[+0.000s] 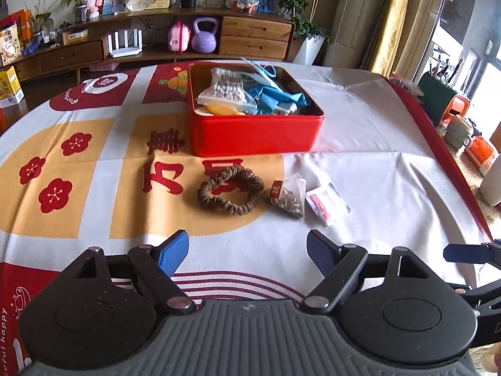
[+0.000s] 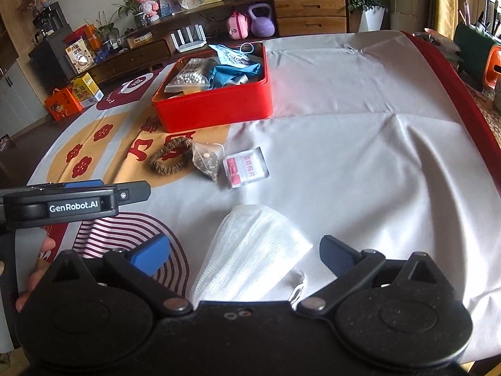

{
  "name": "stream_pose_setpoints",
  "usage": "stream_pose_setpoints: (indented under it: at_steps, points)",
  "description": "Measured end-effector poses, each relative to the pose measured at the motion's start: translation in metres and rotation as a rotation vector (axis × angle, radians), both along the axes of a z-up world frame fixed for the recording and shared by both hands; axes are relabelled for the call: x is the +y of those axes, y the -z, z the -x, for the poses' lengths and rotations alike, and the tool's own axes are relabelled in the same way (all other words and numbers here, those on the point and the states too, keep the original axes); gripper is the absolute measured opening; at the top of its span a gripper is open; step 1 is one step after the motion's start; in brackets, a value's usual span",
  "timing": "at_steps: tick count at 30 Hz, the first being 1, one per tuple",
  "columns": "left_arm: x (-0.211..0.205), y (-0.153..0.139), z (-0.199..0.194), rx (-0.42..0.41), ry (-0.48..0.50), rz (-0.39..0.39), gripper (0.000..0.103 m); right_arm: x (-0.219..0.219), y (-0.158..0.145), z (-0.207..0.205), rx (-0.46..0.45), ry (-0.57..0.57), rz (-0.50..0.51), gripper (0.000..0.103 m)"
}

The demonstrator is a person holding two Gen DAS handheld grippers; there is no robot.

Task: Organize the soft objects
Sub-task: 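Move the left gripper to the brown hair tie while the right gripper reaches the white mesh pad, then grasp the brown hair tie with the left gripper while the right gripper grasps the white mesh pad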

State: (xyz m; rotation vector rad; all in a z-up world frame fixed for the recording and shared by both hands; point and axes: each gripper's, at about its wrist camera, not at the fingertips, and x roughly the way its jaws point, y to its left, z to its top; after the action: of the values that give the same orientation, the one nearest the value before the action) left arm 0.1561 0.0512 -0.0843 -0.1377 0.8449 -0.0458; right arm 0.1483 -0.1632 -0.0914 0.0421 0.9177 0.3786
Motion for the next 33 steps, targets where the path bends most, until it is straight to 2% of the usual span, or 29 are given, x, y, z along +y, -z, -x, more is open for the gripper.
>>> stream_pose_setpoints:
  at_steps: [7,12,23,29,33]
  points:
    - [0.002,0.017,-0.015,0.026,-0.010,-0.034,0.083,0.005,0.013,0.000,0.044,0.008,0.008,0.102]
    - [0.006,0.029,-0.035,0.055,-0.023,-0.019,0.083,0.006,0.023,-0.004,0.071,0.009,0.032,0.102]
    - [0.005,0.050,-0.073,0.059,-0.035,-0.080,0.083,0.006,0.037,-0.013,0.091,-0.005,0.065,0.101]
    - [-0.003,0.054,-0.084,0.033,-0.014,-0.143,0.083,0.009,0.040,-0.015,0.075,-0.017,0.096,0.094]
    - [-0.006,0.055,-0.085,0.006,0.000,-0.156,0.083,0.010,0.041,-0.015,0.062,-0.021,0.116,0.082]
